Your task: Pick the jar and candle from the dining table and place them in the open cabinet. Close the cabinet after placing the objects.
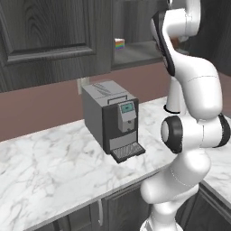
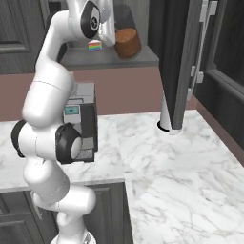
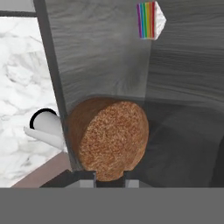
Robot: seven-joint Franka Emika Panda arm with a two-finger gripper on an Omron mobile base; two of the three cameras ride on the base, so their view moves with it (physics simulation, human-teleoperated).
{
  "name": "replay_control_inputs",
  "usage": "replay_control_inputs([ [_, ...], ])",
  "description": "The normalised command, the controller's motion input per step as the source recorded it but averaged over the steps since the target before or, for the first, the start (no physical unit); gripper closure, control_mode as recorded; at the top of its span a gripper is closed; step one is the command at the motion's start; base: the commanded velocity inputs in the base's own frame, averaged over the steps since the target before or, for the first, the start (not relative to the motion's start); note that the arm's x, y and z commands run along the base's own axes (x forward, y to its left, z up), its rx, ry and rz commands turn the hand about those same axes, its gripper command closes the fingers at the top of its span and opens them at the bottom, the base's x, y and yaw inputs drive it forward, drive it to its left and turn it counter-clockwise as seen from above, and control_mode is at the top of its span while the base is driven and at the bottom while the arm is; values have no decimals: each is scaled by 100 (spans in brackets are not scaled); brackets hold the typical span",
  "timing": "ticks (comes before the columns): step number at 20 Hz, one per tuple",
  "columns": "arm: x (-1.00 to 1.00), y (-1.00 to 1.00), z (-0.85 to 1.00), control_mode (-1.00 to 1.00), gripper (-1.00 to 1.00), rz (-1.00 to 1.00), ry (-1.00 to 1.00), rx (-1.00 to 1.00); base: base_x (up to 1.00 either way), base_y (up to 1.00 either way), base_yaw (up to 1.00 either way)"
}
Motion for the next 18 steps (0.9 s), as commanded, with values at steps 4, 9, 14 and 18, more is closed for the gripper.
replay_control_inputs([
  [4, 36, -1, 0, -100, 100, 3, -9, -1, 0, 0, 0],
  [9, 38, 0, -1, -100, 100, 2, -1, 0, 0, 0, 0],
  [14, 37, -2, 0, -100, 100, 0, 0, 0, 0, 0, 0],
  [18, 33, 0, 0, -100, 100, 0, 2, 0, 0, 0, 0],
])
